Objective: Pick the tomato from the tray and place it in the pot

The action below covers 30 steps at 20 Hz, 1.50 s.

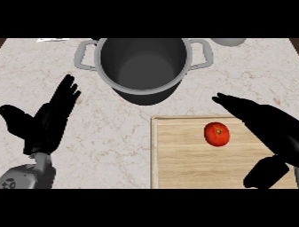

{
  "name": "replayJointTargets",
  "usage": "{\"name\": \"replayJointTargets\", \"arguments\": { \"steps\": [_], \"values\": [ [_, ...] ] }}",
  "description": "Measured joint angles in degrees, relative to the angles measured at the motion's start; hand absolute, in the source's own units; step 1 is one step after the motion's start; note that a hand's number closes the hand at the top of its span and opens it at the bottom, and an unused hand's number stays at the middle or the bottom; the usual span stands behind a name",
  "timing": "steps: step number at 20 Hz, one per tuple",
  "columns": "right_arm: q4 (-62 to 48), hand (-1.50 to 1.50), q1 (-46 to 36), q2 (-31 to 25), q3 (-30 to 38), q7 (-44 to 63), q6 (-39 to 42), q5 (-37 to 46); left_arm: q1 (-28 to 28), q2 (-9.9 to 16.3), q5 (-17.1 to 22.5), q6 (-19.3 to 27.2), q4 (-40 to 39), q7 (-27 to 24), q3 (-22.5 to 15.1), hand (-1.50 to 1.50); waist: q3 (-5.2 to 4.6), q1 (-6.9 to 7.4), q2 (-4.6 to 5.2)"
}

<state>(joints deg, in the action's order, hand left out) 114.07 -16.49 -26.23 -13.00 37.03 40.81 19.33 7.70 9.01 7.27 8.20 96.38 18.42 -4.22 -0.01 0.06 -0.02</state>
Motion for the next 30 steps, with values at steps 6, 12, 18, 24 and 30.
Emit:
{"name": "replayJointTargets", "arguments": {
  "steps": [6, 12, 18, 24, 30],
  "values": [
    [-4.82, -1.5, -1.26, 3.14, -1.81, 0.42, 0.09, 6.47, -0.82, -0.45, -0.22, -1.24, 0.02, -0.63, 0.89, 0.0, 0.01, 0.11, 0.02],
    [-10.27, -1.5, -1.34, 5.0, -3.3, -4.2, -0.81, 12.94, -1.41, -1.76, -1.63, -1.04, 1.78, 0.49, 0.34, 0.0, 0.01, 0.13, 0.02],
    [-15.69, -1.5, -2.36, 7.12, -5.86, -5.43, -1.0, 19.32, -0.42, -2.16, -2.2, -1.9, -0.3, -0.43, 1.31, 0.0, 0.01, 0.12, 0.03],
    [-20.41, -1.5, -2.07, 7.6, -5.85, -9.03, -1.25, 23.57, 0.01, -2.31, -2.22, -2.69, -0.59, -0.22, 2.55, 0.0, 0.02, 0.08, 0.04],
    [-20.57, 1.5, -0.04, 9.15, -5.15, -11.83, -0.84, 25.99, -0.7, -2.7, -2.42, -3.4, 1.98, 2.17, 2.6, 0.0, 0.01, 0.02, 0.0]
  ]
}}
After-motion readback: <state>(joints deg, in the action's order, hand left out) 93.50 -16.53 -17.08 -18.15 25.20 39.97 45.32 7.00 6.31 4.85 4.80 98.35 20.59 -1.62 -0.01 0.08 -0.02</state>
